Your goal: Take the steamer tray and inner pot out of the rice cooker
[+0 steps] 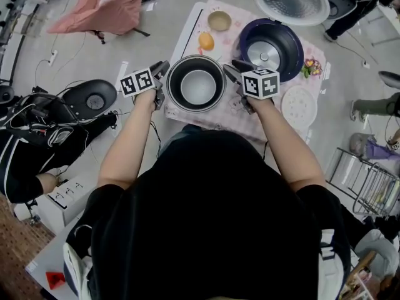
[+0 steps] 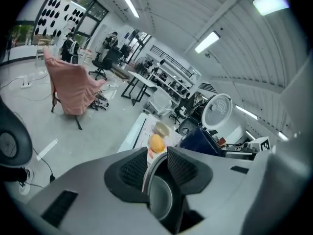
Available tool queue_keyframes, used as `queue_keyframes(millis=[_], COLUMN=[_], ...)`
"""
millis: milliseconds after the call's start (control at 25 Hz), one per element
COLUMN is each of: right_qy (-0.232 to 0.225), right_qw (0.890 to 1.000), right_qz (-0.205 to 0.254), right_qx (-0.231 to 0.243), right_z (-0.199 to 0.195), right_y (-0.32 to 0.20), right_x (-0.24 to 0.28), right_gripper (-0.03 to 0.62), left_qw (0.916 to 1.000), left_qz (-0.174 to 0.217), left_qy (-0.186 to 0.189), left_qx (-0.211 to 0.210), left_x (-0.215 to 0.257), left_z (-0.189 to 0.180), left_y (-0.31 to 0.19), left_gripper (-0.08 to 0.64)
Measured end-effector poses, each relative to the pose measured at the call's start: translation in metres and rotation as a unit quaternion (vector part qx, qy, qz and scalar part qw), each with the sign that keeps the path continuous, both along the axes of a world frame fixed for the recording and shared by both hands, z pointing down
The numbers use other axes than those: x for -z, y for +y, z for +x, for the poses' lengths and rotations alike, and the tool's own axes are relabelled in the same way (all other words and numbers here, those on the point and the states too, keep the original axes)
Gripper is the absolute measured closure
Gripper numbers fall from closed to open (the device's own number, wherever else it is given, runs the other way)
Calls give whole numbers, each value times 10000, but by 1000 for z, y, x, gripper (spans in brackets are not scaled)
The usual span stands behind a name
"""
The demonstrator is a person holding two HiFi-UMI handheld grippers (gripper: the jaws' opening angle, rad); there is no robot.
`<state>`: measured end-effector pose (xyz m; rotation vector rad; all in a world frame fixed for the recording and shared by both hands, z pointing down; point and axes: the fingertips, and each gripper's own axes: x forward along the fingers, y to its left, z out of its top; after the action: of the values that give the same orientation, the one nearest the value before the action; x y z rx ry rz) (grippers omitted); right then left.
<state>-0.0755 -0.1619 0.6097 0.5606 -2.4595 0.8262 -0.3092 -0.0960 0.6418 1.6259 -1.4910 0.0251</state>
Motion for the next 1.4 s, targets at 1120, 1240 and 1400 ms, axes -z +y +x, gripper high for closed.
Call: queue_keyframes(millis=[1120,1240,1400], right_qy=[-449,-438,-402], right_qw=[9829,9798,9759], right_qz=[1220,1266,1313], right_qx=[-1304,-1487,-1695], right_z=[139,157,179], right_y=[-58,-58,-55], right_x=[124,128,131], right_gripper=[402,403,405], left_qw=[9622,9564,9487], left_qz=[1645,1705,1770], left_qy=[-607,-643,-709], left_qx=[-2083,-2283,-2522], left_x=[158,161,164], left_z=[159,176,197], left_y=[-114,-120,-124], left_gripper=[387,385,385])
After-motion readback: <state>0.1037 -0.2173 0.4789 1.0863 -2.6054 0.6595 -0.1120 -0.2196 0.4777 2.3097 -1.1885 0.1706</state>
